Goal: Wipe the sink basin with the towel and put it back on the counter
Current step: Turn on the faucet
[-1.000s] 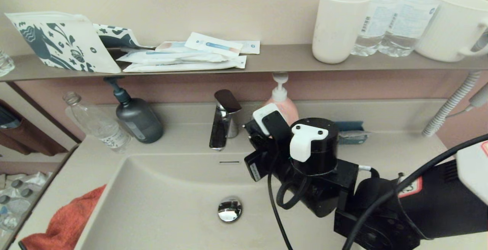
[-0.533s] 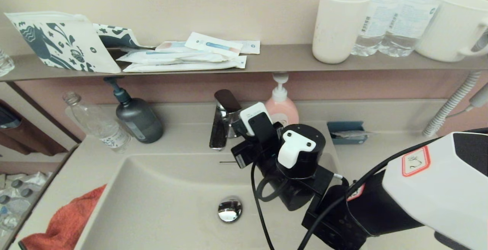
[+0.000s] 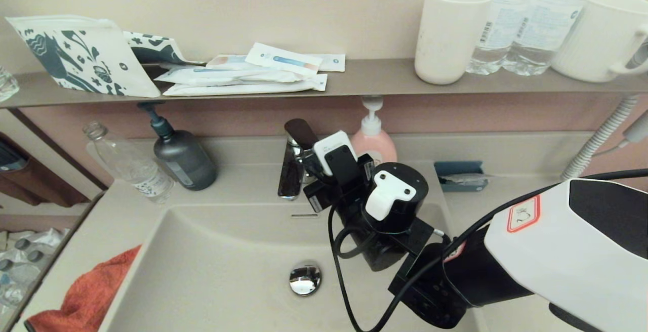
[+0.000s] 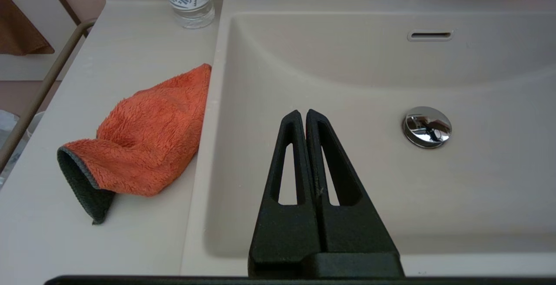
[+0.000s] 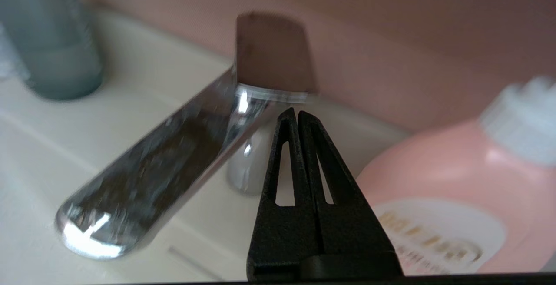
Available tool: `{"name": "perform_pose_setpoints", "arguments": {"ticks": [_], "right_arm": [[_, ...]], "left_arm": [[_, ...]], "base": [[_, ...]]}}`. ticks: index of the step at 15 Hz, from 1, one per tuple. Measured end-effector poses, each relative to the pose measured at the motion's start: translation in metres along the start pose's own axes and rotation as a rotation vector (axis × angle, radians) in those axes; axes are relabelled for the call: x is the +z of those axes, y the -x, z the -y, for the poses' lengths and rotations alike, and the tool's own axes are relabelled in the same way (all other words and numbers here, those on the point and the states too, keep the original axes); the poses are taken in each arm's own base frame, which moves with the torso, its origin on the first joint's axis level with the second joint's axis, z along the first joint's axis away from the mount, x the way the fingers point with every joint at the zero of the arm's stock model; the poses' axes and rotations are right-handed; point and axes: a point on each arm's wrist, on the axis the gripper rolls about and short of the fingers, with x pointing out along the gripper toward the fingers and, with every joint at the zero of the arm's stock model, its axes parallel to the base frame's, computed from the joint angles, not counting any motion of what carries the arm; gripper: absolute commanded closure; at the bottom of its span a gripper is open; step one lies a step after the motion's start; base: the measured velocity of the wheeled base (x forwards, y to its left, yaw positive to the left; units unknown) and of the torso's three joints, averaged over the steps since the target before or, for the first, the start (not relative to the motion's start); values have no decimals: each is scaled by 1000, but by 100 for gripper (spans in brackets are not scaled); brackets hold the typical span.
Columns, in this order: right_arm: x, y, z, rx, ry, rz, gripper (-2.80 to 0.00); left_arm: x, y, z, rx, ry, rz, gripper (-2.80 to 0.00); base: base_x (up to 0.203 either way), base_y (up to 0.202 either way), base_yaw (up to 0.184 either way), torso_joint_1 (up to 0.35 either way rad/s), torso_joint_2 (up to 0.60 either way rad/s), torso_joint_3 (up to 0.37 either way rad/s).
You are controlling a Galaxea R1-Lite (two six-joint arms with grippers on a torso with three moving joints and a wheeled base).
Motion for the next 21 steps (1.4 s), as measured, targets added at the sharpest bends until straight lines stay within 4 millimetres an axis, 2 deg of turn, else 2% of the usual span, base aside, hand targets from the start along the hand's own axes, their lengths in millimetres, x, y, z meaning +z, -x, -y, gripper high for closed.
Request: {"name": "perform_pose_setpoints", "arguments": {"ticks": [13,16,21], "right_arm": [[31,-4,10,-50,-8,77,0],[33,2,4,-35,-8,69,0],[49,6,1,-26,-28,104,0]], "left_arm": [[0,0,0,0,0,0,0],[0,0,0,0,0,2,0],[0,0,0,0,0,1,0]], "base": [[0,0,0,0,0,0],[0,0,0,0,0,0],[0,0,0,0,0,0]]}}
